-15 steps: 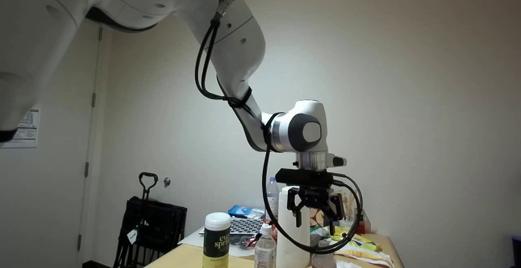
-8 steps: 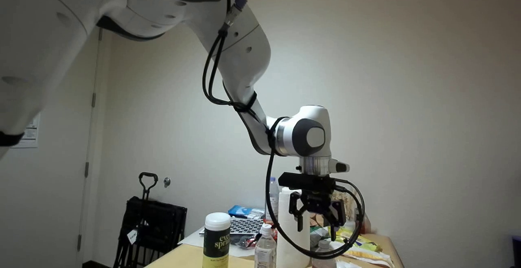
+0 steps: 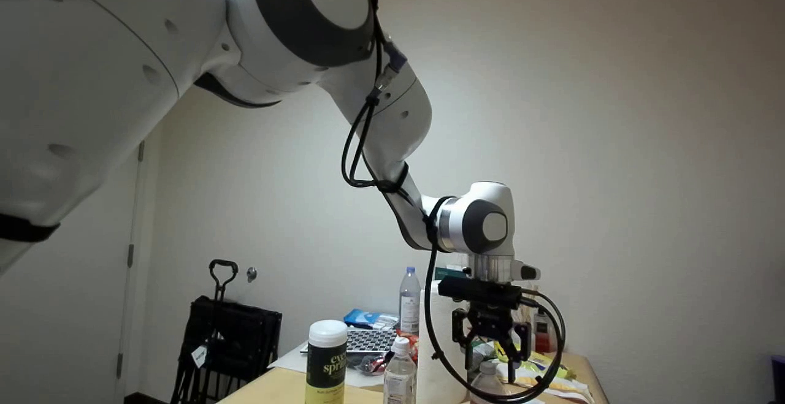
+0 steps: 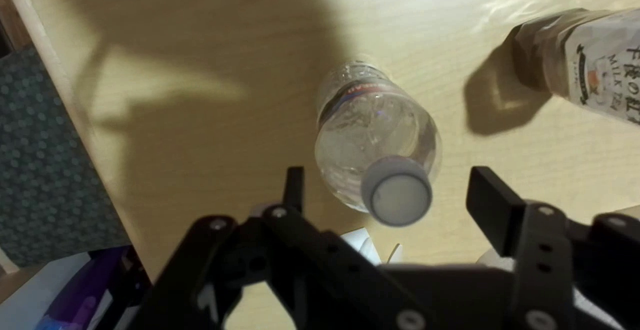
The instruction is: Put the plastic bottle on top of the other bottle
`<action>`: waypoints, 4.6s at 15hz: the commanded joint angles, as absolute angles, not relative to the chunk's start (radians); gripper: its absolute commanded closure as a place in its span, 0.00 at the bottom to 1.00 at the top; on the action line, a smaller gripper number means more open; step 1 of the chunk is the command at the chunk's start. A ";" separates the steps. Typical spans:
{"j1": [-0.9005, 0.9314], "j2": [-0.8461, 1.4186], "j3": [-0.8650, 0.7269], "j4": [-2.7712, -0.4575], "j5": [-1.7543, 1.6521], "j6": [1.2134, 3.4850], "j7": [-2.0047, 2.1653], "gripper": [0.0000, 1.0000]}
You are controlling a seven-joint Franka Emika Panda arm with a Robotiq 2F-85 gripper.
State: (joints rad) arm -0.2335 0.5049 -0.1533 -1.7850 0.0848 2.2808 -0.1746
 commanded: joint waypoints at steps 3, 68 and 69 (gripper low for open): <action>-0.271 0.571 -0.124 -1.680 0.093 2.195 -0.187 0.61; 0.081 0.197 0.102 -1.451 -0.029 1.728 -0.324 0.67; 0.081 0.195 0.101 -1.453 -0.029 1.728 -0.324 0.67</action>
State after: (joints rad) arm 0.0815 0.1934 0.0994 -1.4587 -0.0282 1.7317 -0.3248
